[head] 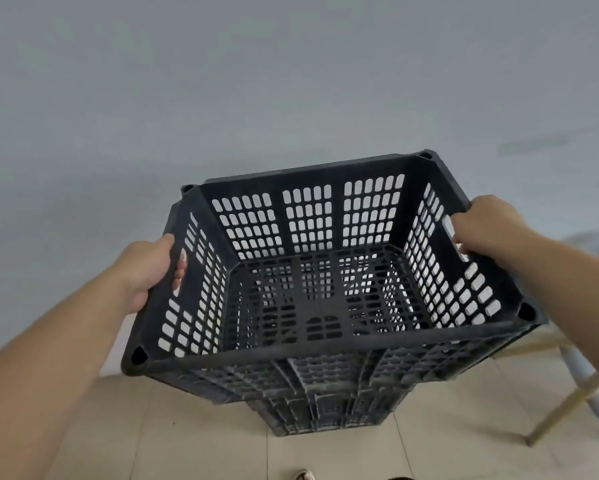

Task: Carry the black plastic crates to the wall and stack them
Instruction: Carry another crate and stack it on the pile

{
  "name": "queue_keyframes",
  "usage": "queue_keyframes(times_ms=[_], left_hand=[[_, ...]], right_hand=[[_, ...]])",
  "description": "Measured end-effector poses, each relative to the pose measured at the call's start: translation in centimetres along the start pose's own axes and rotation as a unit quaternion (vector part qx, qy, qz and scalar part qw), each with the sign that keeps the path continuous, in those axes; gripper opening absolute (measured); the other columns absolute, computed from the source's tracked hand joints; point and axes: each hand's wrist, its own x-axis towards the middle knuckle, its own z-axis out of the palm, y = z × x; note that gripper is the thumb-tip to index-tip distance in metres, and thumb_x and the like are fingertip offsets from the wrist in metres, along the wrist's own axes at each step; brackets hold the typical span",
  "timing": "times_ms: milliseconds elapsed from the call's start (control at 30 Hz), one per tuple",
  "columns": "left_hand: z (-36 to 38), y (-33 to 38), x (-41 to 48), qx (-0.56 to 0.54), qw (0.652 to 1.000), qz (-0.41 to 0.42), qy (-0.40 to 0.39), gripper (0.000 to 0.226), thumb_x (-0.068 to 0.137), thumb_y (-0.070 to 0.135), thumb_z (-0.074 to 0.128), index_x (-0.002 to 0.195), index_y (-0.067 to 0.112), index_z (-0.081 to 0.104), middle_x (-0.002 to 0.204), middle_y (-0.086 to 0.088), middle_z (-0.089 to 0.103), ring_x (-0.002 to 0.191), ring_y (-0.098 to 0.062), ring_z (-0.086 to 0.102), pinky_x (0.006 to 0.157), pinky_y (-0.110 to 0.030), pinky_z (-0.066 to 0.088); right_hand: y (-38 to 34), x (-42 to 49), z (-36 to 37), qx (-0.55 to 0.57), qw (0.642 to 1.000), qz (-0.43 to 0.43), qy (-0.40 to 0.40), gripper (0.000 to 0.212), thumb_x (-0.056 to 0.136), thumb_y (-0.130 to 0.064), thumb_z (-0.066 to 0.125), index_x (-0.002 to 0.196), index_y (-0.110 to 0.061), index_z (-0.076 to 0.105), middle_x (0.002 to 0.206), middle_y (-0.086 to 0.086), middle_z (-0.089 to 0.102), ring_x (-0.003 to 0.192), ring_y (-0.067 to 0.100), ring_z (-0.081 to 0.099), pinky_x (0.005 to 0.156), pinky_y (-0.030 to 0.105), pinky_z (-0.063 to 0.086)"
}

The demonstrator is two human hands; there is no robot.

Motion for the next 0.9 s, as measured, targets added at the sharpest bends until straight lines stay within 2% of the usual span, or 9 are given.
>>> queue_keyframes(times_ms=[100, 200, 467, 633, 733, 800, 867, 900], left_hand=[[0.6, 0.9, 2.4, 0.017, 1.0, 0.004, 0.0, 0.044, 0.109, 0.031, 0.038, 0.08, 0.005, 0.059, 0.068, -0.009, 0.057, 0.056, -0.021, 0.049, 0.058, -0.031, 0.046], [1.4, 1.6, 4.4, 0.02, 1.0, 0.001, -0.005, 0.044, 0.108, 0.032, 0.037, 0.08, 0.006, 0.059, 0.067, -0.007, 0.056, 0.055, -0.019, 0.048, 0.056, -0.03, 0.045], [4.4, 2.3, 7.9, 0.036, 0.999, -0.011, -0.017, 0.044, 0.109, 0.035, 0.036, 0.085, 0.007, 0.06, 0.071, -0.007, 0.057, 0.058, -0.019, 0.048, 0.06, -0.032, 0.046], [4.7, 2.5, 9.3, 0.066, 0.998, -0.014, 0.003, 0.047, 0.109, 0.039, 0.035, 0.092, 0.005, 0.063, 0.078, -0.009, 0.058, 0.063, -0.021, 0.05, 0.063, -0.035, 0.048], [4.9, 2.4, 9.4, 0.084, 0.996, -0.009, 0.007, 0.047, 0.109, 0.04, 0.033, 0.095, 0.005, 0.063, 0.078, -0.009, 0.057, 0.064, -0.022, 0.05, 0.066, -0.036, 0.048], [4.8, 2.2, 9.2, 0.088, 0.996, -0.003, 0.008, 0.048, 0.109, 0.039, 0.033, 0.095, 0.005, 0.062, 0.078, -0.009, 0.056, 0.064, -0.022, 0.05, 0.065, -0.035, 0.048], [4.9, 2.1, 8.9, 0.085, 0.996, -0.002, 0.005, 0.047, 0.11, 0.038, 0.032, 0.093, 0.005, 0.061, 0.077, -0.009, 0.055, 0.064, -0.022, 0.049, 0.064, -0.034, 0.048], [4.8, 2.1, 8.7, 0.081, 0.997, -0.006, 0.003, 0.046, 0.11, 0.037, 0.032, 0.092, 0.005, 0.06, 0.076, -0.008, 0.055, 0.063, -0.021, 0.048, 0.063, -0.033, 0.047]], right_hand=[[-0.5, 2.2, 1.1, -0.013, 1.0, 0.003, 0.003, 0.022, 0.087, -0.014, 0.051, 0.083, 0.0, 0.068, 0.074, 0.017, 0.073, 0.071, 0.034, 0.069, 0.061, 0.032, 0.054], [-0.7, 4.5, 1.8, -0.025, 1.0, 0.002, 0.0, 0.023, 0.088, -0.017, 0.051, 0.087, -0.001, 0.067, 0.078, 0.018, 0.072, 0.073, 0.035, 0.068, 0.06, 0.032, 0.051], [-0.3, 8.9, 2.7, -0.058, 0.998, 0.01, -0.009, 0.017, 0.087, -0.012, 0.051, 0.087, 0.0, 0.064, 0.08, 0.019, 0.07, 0.073, 0.035, 0.065, 0.054, 0.028, 0.042], [-0.7, 10.4, 3.3, -0.154, 0.987, -0.017, -0.043, 0.02, 0.093, -0.006, 0.048, 0.077, 0.002, 0.057, 0.075, 0.017, 0.059, 0.061, 0.027, 0.053, 0.048, 0.028, 0.034], [-1.0, 10.4, 2.9, -0.264, 0.96, -0.041, -0.085, 0.022, 0.092, -0.001, 0.049, 0.076, 0.003, 0.062, 0.074, 0.012, 0.052, 0.061, 0.024, 0.052, 0.049, 0.029, 0.038], [-1.5, 10.1, 2.6, -0.332, 0.934, -0.064, -0.113, 0.024, 0.089, 0.0, 0.054, 0.066, -0.004, 0.059, 0.074, 0.008, 0.05, 0.062, 0.021, 0.051, 0.053, 0.028, 0.041], [-1.9, 9.9, 2.2, -0.398, 0.904, -0.086, -0.134, 0.032, 0.09, -0.006, 0.061, 0.059, -0.011, 0.052, 0.07, 0.003, 0.048, 0.063, 0.018, 0.05, 0.058, 0.027, 0.042], [-2.2, 9.7, 2.1, -0.421, 0.89, -0.099, -0.141, 0.029, 0.091, -0.011, 0.064, 0.063, -0.012, 0.056, 0.068, 0.0, 0.047, 0.068, 0.019, 0.052, 0.063, 0.026, 0.042]])
